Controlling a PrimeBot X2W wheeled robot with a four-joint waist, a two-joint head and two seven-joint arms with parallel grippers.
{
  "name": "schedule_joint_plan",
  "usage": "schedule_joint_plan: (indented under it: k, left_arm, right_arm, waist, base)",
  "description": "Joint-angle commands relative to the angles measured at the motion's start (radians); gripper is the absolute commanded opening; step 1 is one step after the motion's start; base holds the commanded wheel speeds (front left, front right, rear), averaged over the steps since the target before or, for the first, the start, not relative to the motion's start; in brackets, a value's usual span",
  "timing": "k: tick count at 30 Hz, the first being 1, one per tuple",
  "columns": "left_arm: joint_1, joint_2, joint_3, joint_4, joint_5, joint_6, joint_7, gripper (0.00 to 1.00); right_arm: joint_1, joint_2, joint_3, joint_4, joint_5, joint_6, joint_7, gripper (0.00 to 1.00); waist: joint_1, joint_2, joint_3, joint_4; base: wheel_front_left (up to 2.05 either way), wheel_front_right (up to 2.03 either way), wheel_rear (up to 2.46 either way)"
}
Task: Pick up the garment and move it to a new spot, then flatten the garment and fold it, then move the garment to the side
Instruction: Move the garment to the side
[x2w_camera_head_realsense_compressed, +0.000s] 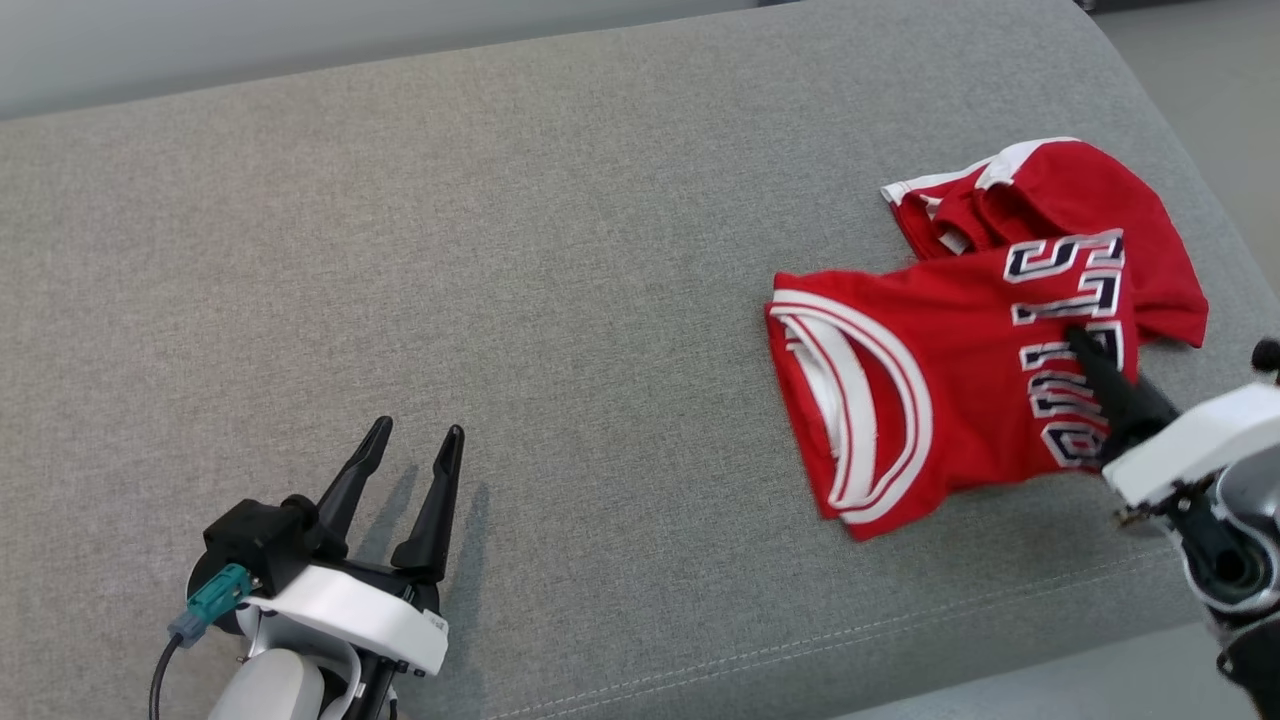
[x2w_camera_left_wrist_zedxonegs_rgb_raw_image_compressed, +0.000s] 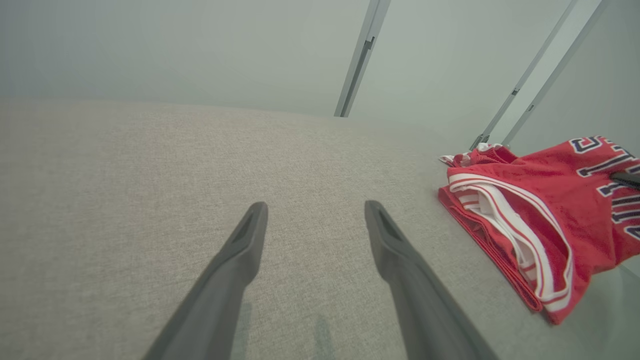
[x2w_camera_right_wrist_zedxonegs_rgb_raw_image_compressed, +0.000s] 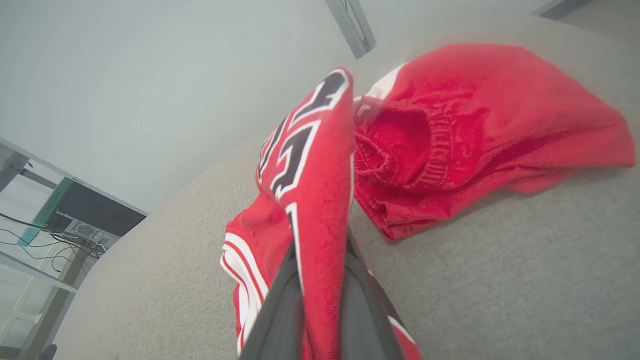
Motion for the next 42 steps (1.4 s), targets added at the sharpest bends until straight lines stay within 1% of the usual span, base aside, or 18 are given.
schedule_joint_plan:
  k: [1,5,9,12,13,14,18,19,20,21,24,28,30,32,35,37,42]
  left_arm:
    - [-0.045,0.016,0.023,-0.026,0.002,-0.004,-0.009,1.0]
    - [-0.053,0.017,0.011,-0.025,-0.004,-0.004,-0.009,1.0]
    - [-0.058,0.016,0.0,-0.022,-0.007,-0.004,-0.009,1.0]
    - [-0.059,0.013,-0.005,-0.017,-0.011,-0.004,-0.009,1.0]
    - [-0.059,0.013,-0.005,-0.017,-0.011,-0.004,-0.009,1.0]
    - [-0.061,0.012,-0.008,-0.016,-0.013,-0.004,-0.009,1.0]
    - [-0.066,0.01,-0.011,-0.012,-0.013,-0.004,-0.009,1.0]
    - [-0.069,0.009,-0.014,-0.01,-0.013,-0.004,-0.009,1.0]
    - [-0.071,0.008,-0.016,-0.007,-0.015,-0.004,-0.009,1.0]
    - [-0.075,0.008,-0.019,-0.006,-0.016,-0.004,-0.009,1.0]
    - [-0.084,0.007,-0.028,-0.004,-0.017,-0.004,-0.009,1.0]
    - [-0.096,0.008,-0.035,-0.007,-0.015,-0.004,-0.009,1.0]
    - [-0.099,0.007,-0.031,-0.01,-0.011,-0.004,-0.009,1.0]
    - [-0.095,0.006,-0.027,-0.011,-0.008,-0.004,-0.009,1.0]
    - [-0.084,0.003,-0.015,-0.01,-0.002,-0.004,-0.009,1.0]
    - [-0.074,0.0,-0.004,-0.008,0.004,-0.004,-0.009,1.0]
    - [-0.048,-0.015,0.033,0.0,0.026,-0.004,-0.009,1.0]
  right_arm:
    - [-0.055,-0.036,0.014,-0.027,-0.023,0.005,-0.012,0.0]
    - [-0.165,-0.069,0.01,0.002,-0.06,0.005,0.016,0.0]
    - [-0.247,-0.106,-0.019,0.051,-0.088,0.005,0.042,0.0]
    - [-0.292,-0.136,-0.045,0.09,-0.116,0.005,0.057,0.0]
    - [-0.292,-0.136,-0.045,0.09,-0.116,0.005,0.057,0.0]
    - [-0.316,-0.152,-0.057,0.112,-0.139,0.005,0.065,0.0]
    - [-0.347,-0.164,-0.077,0.151,-0.175,0.005,0.076,0.0]
    - [-0.358,-0.164,-0.087,0.174,-0.191,0.005,0.073,0.08]
    - [-0.368,-0.164,-0.096,0.199,-0.216,0.005,0.063,0.43]
    - [-0.379,-0.164,-0.103,0.228,-0.248,0.005,0.05,1.0]
    - [-0.418,-0.153,-0.132,0.324,-0.361,0.005,-0.02,1.0]
    - [-0.465,-0.142,-0.2,0.445,-0.535,0.005,-0.162,1.0]
    - [-0.482,-0.13,-0.236,0.481,-0.605,0.005,-0.239,1.0]
    - [-0.487,-0.115,-0.263,0.496,-0.665,0.005,-0.289,1.0]
    - [-0.471,-0.075,-0.289,0.468,-0.727,0.005,-0.321,1.0]
    - [-0.441,-0.045,-0.288,0.418,-0.763,0.005,-0.327,1.0]
    - [-0.31,0.046,-0.276,0.256,-0.786,0.005,-0.329,1.0]
  waist:
    - [0.0,-0.0001,0.01,0.005]
    - [0.0,-0.0001,0.028,0.024]
    - [0.0,-0.0001,0.046,0.053]
    - [0.0,-0.0001,0.057,0.075]
    - [0.0,-0.0001,0.057,0.075]
    - [0.0,-0.0001,0.065,0.088]
    - [0.0,-0.0001,0.08,0.106]
    - [0.0,-0.0001,0.084,0.111]
    - [0.0,-0.0001,0.087,0.116]
    - [0.0,-0.0001,0.091,0.121]
    - [0.0,-0.0001,0.1,0.132]
    - [0.0,-0.0001,0.101,0.149]
    - [0.0,-0.0001,0.094,0.156]
    - [0.0,-0.0001,0.083,0.16]
    - [0.0,-0.0001,0.059,0.164]
    - [0.0,-0.0001,0.041,0.165]
    - [0.0,-0.0001,-0.006,0.167]
  base:
    - [0.0,0.0,0.0]
    - [0.0,0.0,0.0]
    - [0.0,0.0,0.0]
    - [0.0,0.0,0.0]
    - [0.0,0.0,0.0]
    - [0.0,0.0,0.0]
    - [0.0,0.0,0.0]
    - [0.0,0.0,0.0]
    - [0.0,0.0,0.0]
    - [0.0,0.0,0.0]
    - [0.0,0.0,0.0]
    - [0.0,0.0,0.0]
    - [0.0,0.0,0.0]
    - [0.0,0.0,0.0]
    - [0.0,0.0,0.0]
    - [0.0,0.0,0.0]
    - [0.0,0.0,0.0]
